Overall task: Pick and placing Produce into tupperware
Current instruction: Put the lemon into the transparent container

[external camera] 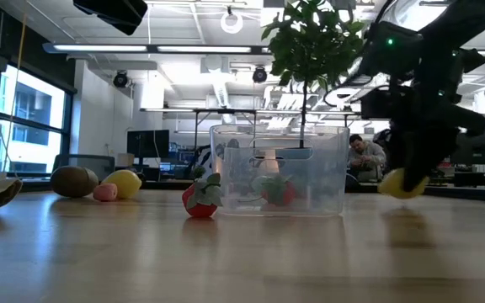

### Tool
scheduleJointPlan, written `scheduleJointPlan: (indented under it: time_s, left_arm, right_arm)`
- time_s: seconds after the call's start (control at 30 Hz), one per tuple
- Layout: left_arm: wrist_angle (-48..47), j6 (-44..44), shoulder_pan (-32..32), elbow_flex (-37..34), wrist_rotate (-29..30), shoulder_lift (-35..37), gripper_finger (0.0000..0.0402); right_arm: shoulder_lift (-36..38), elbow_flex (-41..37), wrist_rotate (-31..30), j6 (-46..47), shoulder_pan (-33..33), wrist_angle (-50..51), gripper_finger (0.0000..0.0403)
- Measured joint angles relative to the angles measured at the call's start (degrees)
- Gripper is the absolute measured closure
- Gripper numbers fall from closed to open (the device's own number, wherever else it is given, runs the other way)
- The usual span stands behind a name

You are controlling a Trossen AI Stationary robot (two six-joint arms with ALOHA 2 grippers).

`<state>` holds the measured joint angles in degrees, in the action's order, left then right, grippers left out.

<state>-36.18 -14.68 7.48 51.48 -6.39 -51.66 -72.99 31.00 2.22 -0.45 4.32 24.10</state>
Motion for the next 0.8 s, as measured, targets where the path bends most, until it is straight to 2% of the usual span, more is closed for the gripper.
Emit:
scheduleJointPlan:
  time_s: [0.1,0.23,0.53,0.67,0.8]
  left_arm:
    - [-0.01,-0.01,0.0,0.0,0.0,0.0,0.0401]
    - [-0.01,0.0,0.0,0.0,0.0,0.0,0.0401]
    - [0.0,0.0,0.0,0.0,0.0,0.0,0.0401]
    - [-0.01,-0.02,-0.02,0.0,0.0,0.0,0.0401]
    - [0.01,-0.02,-0.01,0.0,0.0,0.0,0.0401]
  right_arm:
    - [0.0,1.37,-1.05,2.79,0.02,-2.06,0.0212]
    - [0.0,7.42,-2.61,3.4,0.0,-1.74,0.0212]
    - [-0.94,29.07,-1.84,1.67,0.02,-0.91,0.0212]
    - [-6.03,39.37,-0.53,1.41,0.04,3.05,0.0212]
    - [-14.83,47.88,-0.05,-0.28,0.02,10.86,0.0212]
